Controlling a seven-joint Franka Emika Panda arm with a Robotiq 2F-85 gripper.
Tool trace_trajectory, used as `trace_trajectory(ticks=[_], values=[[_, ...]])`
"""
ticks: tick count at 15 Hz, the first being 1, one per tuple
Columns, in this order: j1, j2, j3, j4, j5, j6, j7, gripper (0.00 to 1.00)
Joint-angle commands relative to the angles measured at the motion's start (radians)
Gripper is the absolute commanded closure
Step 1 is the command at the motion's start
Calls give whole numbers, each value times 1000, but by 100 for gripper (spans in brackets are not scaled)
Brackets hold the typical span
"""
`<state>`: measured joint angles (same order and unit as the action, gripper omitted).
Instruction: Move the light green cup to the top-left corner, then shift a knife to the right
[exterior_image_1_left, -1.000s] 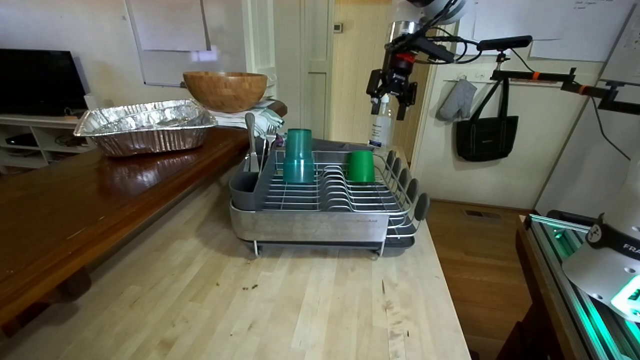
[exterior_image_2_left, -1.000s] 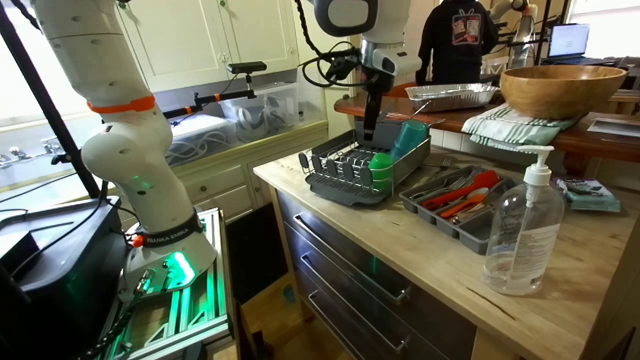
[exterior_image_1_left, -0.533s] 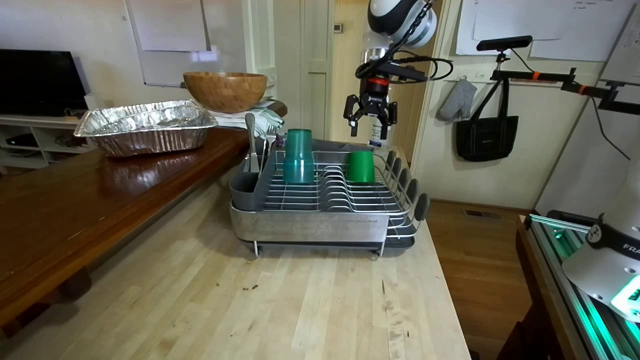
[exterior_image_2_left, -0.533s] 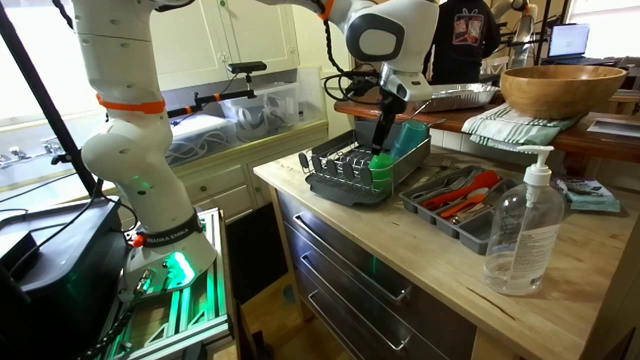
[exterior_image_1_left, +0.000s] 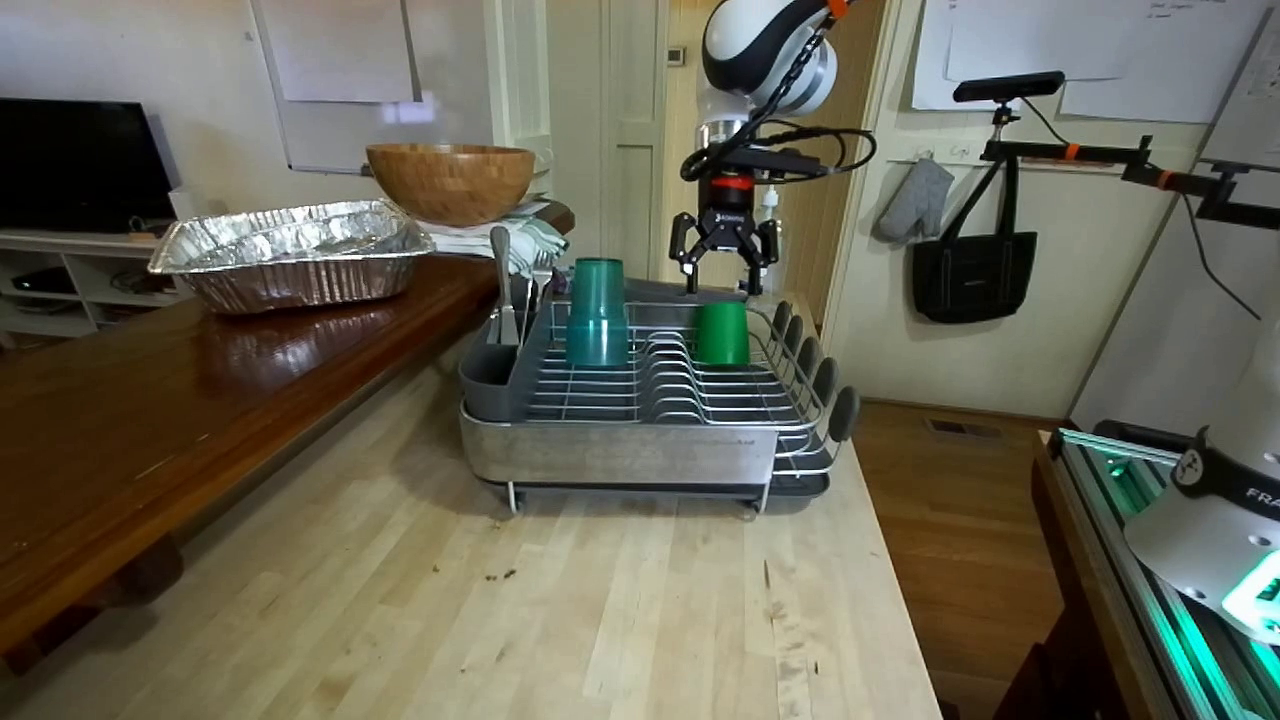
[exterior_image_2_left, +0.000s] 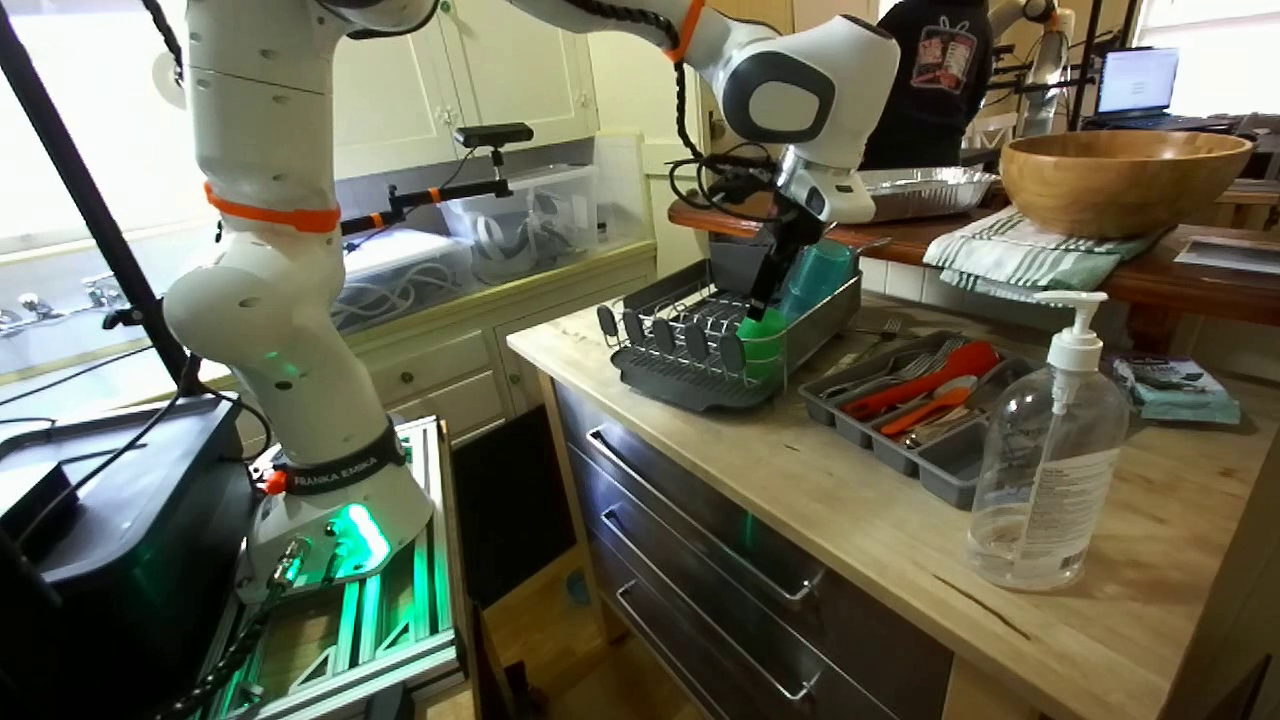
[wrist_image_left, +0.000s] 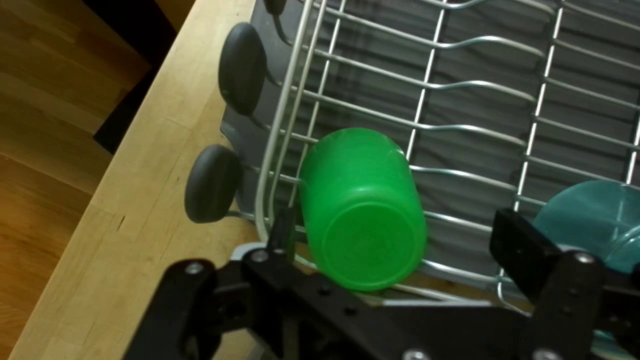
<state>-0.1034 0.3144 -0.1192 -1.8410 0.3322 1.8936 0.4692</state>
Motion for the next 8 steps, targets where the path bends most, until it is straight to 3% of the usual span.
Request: trace_trajectory(ticks=[1, 8], values=[[-3, 46, -1, 48, 19, -58, 31, 0], [-10, 72, -4, 43, 37, -51, 35, 0]])
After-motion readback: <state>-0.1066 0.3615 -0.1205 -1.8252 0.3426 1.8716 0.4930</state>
